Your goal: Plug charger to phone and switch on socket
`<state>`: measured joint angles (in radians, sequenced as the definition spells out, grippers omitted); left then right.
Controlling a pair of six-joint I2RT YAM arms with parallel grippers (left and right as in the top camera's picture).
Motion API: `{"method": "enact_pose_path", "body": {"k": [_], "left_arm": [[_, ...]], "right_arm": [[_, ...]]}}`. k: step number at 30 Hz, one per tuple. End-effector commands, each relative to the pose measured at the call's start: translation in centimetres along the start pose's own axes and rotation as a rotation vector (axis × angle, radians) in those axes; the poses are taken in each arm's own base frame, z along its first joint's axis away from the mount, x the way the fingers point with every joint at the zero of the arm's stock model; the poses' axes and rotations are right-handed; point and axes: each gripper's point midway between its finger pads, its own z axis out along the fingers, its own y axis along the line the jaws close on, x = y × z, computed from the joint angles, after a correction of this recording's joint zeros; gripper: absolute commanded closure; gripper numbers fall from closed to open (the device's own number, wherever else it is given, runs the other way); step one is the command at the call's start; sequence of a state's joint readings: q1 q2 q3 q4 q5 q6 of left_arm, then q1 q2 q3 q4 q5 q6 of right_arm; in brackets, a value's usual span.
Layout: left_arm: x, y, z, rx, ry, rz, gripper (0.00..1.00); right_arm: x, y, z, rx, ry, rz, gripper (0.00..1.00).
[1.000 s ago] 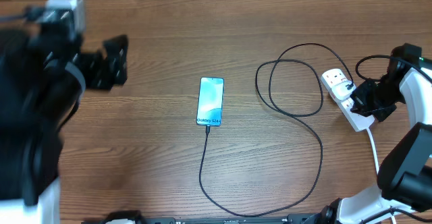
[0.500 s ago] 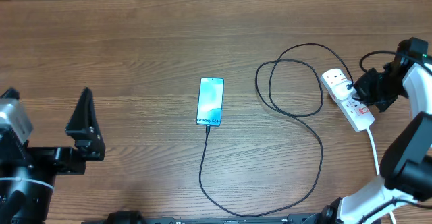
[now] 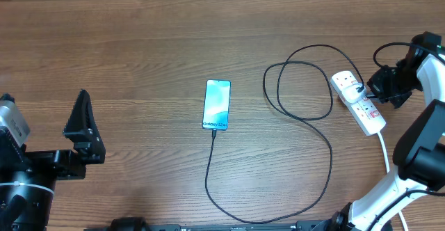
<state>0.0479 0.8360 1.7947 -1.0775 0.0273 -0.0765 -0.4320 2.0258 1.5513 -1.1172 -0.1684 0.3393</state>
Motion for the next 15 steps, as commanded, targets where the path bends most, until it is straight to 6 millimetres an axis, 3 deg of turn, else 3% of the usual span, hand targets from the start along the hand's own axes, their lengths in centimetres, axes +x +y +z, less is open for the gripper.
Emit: {"method": "enact_pose_path", "body": {"k": [1, 15], "left_arm": [[-0.1, 0.24, -0.03, -0.014, -0.005, -0.017, 0.0], [-0.13, 0.23, -0.03, -0.014, -0.006, -0.018, 0.0]], "right_arm": [[-0.86, 0.07, 0.47, 0.006, -0.011, -0.009, 0.96], [-0.99, 0.58, 1.31, -0.006, -0.006, -0.044, 0.96]]}}
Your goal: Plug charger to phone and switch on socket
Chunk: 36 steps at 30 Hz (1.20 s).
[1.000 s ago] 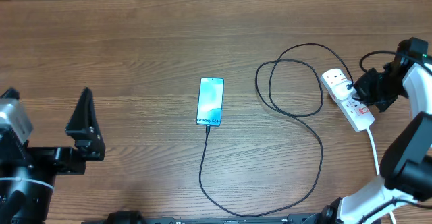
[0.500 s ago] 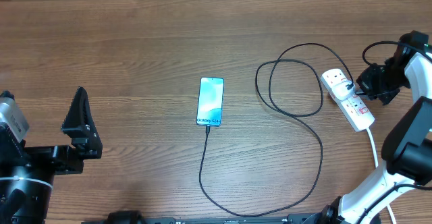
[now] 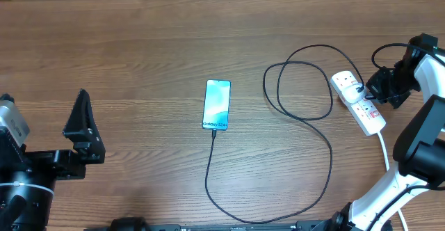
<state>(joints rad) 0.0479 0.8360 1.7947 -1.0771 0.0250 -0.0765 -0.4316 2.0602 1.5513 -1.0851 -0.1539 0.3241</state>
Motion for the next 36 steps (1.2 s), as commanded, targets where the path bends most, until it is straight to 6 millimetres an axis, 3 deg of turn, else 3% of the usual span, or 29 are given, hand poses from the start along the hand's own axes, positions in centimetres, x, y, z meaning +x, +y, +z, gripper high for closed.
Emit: {"method": "enact_pose_path", "body": {"k": [1, 14, 19, 22, 26, 29, 32, 36], "left_arm": [[-0.1, 0.2, 0.0, -0.012, -0.003, -0.018, 0.0], [1.0, 1.1, -0.4, -0.061, 0.035, -0.03, 0.0], [0.7, 1.0, -1.9, -0.057, -0.002, -0.036, 0.0], [0.2, 1.0, -4.2, -0.056, -0.057, -0.032, 0.0], [0.5, 1.0, -7.9, -0.057, -0.117, -0.007, 0.0], [1.6, 2.1, -11.0, -0.123, -0.147, -0.01, 0.0], [3.1, 3.4, -13.5, -0.194, -0.165, -0.032, 0.0], [5.2, 4.0, -14.3, -0.226, -0.111, -0.03, 0.0]], "right_arm": [[-0.3, 1.0, 0.2, -0.018, 0.001, -0.034, 0.96], [1.9, 3.0, 2.5, 0.024, 0.061, -0.106, 0.96], [3.9, 1.3, 1.8, 0.099, 0.137, -0.093, 0.96], [4.6, 0.2, -0.1, 0.162, 0.138, -0.094, 0.96], [5.0, 1.1, -5.3, 0.119, 0.036, -0.11, 0.96], [5.6, 2.7, -11.1, 0.045, -0.118, -0.14, 0.96], [7.1, 4.7, -19.0, -0.085, -0.359, -0.17, 0.96], [10.4, 6.8, -30.6, -0.331, -0.721, -0.211, 0.96]]}}
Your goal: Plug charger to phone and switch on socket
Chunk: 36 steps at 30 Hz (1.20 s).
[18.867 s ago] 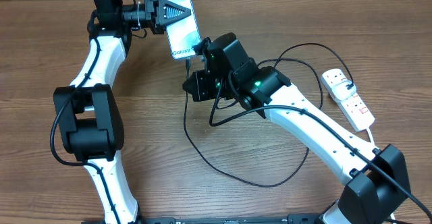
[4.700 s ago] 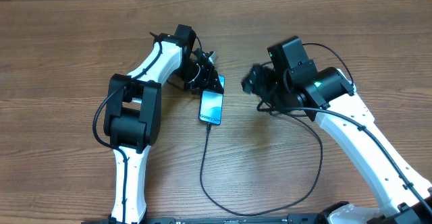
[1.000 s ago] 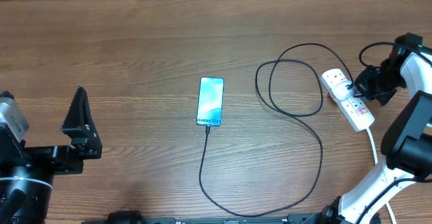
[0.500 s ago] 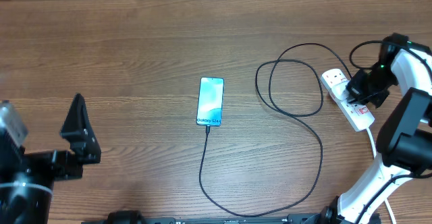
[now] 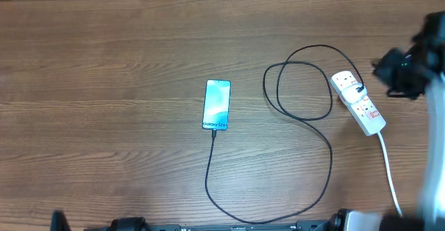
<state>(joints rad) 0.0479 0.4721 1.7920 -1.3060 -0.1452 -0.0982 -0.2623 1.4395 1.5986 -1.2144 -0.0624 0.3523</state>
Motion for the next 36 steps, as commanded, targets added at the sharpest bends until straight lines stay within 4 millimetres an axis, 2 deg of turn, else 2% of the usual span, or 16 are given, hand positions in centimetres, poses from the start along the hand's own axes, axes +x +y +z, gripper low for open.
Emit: {"method": "enact_pose_path", "body": {"k": [1, 3, 4, 7, 8, 10, 11, 13, 15, 17, 18, 19, 20, 26, 32, 36], "left_arm": [[1.6, 1.2, 0.2, -0.071, 0.053, 0.011, 0.0], [2.5, 1.2, 0.5, -0.073, 0.092, 0.017, 0.0], [2.9, 1.1, 0.7, -0.07, 0.106, 0.019, 0.0], [3.7, 1.0, 1.4, -0.063, 0.138, 0.024, 0.0], [4.1, 1.0, 1.5, -0.064, 0.154, 0.027, 0.0], [5.0, 1.1, 1.6, -0.068, 0.188, 0.033, 0.0], [5.5, 1.1, 1.5, -0.07, 0.207, 0.036, 0.0], [6.6, 1.3, 1.3, -0.074, 0.255, 0.044, 0.0], [7.9, 1.4, 0.9, -0.08, 0.311, 0.053, 0.0], [9.2, 1.6, 0.4, -0.085, 0.367, 0.063, 0.0], [10.0, 1.8, 0.0, -0.088, 0.403, 0.069, 0.0], [10.7, 1.9, -0.3, -0.091, 0.435, 0.074, 0.0], [11.3, 2.0, -0.5, -0.094, 0.46, 0.079, 0.0], [11.4, 2.0, -0.5, -0.094, 0.462, 0.079, 0.0], [11.4, 2.0, -0.5, -0.094, 0.462, 0.079, 0.0], [11.4, 2.0, -0.5, -0.094, 0.462, 0.079, 0.0]], "right_arm": [[-2.1, 3.4, -11.7, -0.201, -0.358, -0.008, 0.96], [-3.0, 4.9, -18.4, -0.332, -0.578, -0.032, 0.93], [-3.3, 5.5, -22.5, -0.405, -0.707, -0.045, 0.92], [-2.3, 5.5, -32.1, -0.556, -0.993, -0.066, 0.94], [-1.5, 5.1, -34.4, -0.582, -1.055, -0.067, 0.96], [0.3, 3.6, -37.1, -0.58, -1.117, -0.048, 0.96], [1.0, 2.6, -37.3, -0.548, -1.118, -0.027, 0.96], [2.1, 0.6, -36.3, -0.451, -1.075, 0.011, 0.96], [3.2, -0.4, -33.9, -0.364, -0.984, -0.011, 0.96], [4.4, -1.1, -31.5, -0.308, -0.887, -0.022, 0.9], [5.0, -1.5, -30.5, -0.286, -0.842, -0.022, 0.77], [5.4, -1.7, -29.9, -0.271, -0.813, -0.023, 0.46], [5.9, -2.0, -29.3, -0.257, -0.786, -0.024, 0.0], [9.6, -4.1, -25.7, -0.155, -0.583, -0.031, 0.0], [13.8, -6.6, -23.2, -0.045, -0.386, -0.04, 0.0], [13.6, -6.6, -23.2, -0.043, -0.393, -0.041, 0.0]]}}
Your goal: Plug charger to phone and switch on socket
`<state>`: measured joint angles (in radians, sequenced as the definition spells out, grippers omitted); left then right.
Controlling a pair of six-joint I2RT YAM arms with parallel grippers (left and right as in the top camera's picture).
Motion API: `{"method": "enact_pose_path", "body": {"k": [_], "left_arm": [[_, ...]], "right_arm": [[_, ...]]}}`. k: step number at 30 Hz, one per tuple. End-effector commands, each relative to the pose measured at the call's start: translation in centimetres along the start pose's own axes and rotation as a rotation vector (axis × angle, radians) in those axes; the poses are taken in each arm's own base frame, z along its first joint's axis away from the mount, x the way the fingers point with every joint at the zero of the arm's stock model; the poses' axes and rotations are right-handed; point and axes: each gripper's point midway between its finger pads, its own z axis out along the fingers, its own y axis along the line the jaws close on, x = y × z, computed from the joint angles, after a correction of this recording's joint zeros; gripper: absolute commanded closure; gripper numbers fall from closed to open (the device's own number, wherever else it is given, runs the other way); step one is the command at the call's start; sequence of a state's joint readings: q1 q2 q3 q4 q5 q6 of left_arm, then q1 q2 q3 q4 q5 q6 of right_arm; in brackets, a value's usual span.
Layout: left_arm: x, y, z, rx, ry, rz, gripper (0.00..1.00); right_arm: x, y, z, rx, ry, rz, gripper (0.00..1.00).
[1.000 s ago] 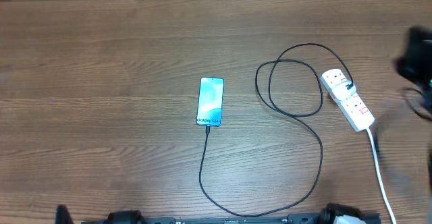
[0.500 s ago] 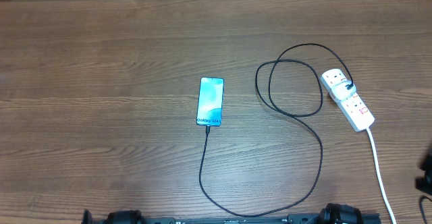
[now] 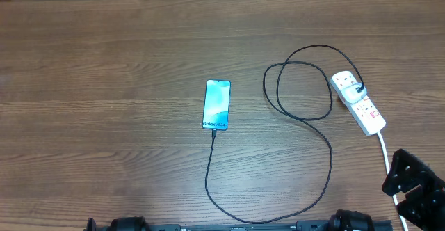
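Observation:
The phone [image 3: 217,104] lies face up in the middle of the table with its screen lit. A black charger cable [image 3: 208,179] runs from the phone's near end, curves along the front and loops back to a plug [image 3: 356,88] in the white power strip [image 3: 359,104] at the right. My right gripper [image 3: 402,174] shows as a dark shape at the bottom right corner, well short of the strip; its jaws cannot be made out. The left gripper is out of view.
The strip's white lead [image 3: 386,163] runs toward the front edge, passing next to the right gripper. The cable's double loop [image 3: 299,85] lies left of the strip. Arm bases [image 3: 348,222] sit along the front edge.
The right gripper was a blur at the right edge beside the far end of the strip; now it sits low at the bottom right corner. Phone, cable and strip have not moved.
At the two oldest moments the right gripper was against the strip's right side and the left gripper stood at the left of the table. Then the left arm was gone from view and the right gripper was off the strip. Now the right gripper is at the front corner.

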<state>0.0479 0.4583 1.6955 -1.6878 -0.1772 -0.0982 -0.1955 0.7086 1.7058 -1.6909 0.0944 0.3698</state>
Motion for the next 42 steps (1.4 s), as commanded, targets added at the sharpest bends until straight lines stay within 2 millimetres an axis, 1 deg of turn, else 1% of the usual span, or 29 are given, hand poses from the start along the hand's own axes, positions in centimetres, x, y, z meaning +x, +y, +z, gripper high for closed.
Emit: {"method": "enact_pose_path", "body": {"k": [1, 2, 4, 7, 9, 11, 13, 15, 20, 22, 23, 26, 30, 35, 38, 40, 42], "left_arm": [[0.0, 0.2, 0.2, -0.018, 0.01, 0.001, 0.0], [0.0, 0.2, 0.2, -0.018, 0.01, 0.001, 0.0], [0.0, 0.2, 0.2, -0.018, 0.01, 0.001, 0.01], [0.0, 0.2, 0.2, -0.018, 0.01, 0.001, 0.0], [0.0, 0.2, 0.2, -0.018, 0.01, 0.001, 0.0], [0.0, 0.2, 0.2, -0.018, 0.01, 0.001, 0.0], [0.0, 0.2, 0.2, -0.018, 0.01, 0.001, 0.0], [0.0, 0.2, 0.2, -0.018, 0.01, 0.001, 0.0], [0.0, 0.2, 0.2, -0.018, 0.01, 0.001, 0.0], [0.0, 0.2, 0.2, -0.018, 0.01, 0.001, 0.0], [0.0, 0.2, 0.2, -0.018, 0.01, 0.001, 0.0], [0.0, 0.2, 0.2, -0.018, 0.01, 0.001, 0.0], [0.0, 0.2, 0.2, -0.018, 0.01, 0.001, 0.0], [0.0, 0.2, 0.2, -0.018, 0.01, 0.001, 0.0], [0.0, 0.2, 0.2, -0.018, 0.01, 0.001, 0.0], [0.0, 0.2, 0.2, -0.018, 0.01, 0.001, 0.0], [0.0, 0.2, 0.2, -0.018, 0.01, 0.001, 0.0]], "right_arm": [[0.0, -0.3, -0.5, 0.005, -0.021, -0.009, 0.0], [0.1, -0.3, -0.7, -0.003, -0.033, -0.006, 0.0], [0.1, 0.6, -1.3, -0.082, -0.069, -0.008, 0.0], [-0.7, 1.1, -1.9, -0.164, -0.211, -0.009, 0.0], [-0.8, 1.1, -1.6, -0.198, -0.288, -0.002, 0.0], [-0.5, 1.1, -0.7, -0.232, -0.359, 0.004, 0.0], [0.1, 1.0, 1.0, -0.26, -0.416, 0.009, 0.0], [0.5, 1.4, 3.2, -0.305, -0.474, 0.009, 0.0], [1.2, 4.0, 9.1, -0.485, -0.593, -0.022, 0.0], [1.8, 5.0, 11.3, -0.564, -0.641, -0.042, 0.0], [2.1, 5.3, 12.1, -0.587, -0.656, -0.048, 0.0], [3.6, 5.9, 14.9, -0.642, -0.673, -0.057, 0.0], [6.3, 5.6, 18.4, -0.632, -0.612, -0.056, 0.0], [8.3, 4.5, 21.1, -0.568, -0.544, -0.048, 0.0], [9.8, 3.7, 22.7, -0.525, -0.483, -0.048, 0.0], [10.6, 3.3, 23.4, -0.501, -0.446, -0.05, 0.0], [10.4, 3.2, 23.4, -0.485, -0.46, -0.079, 0.0]]}}
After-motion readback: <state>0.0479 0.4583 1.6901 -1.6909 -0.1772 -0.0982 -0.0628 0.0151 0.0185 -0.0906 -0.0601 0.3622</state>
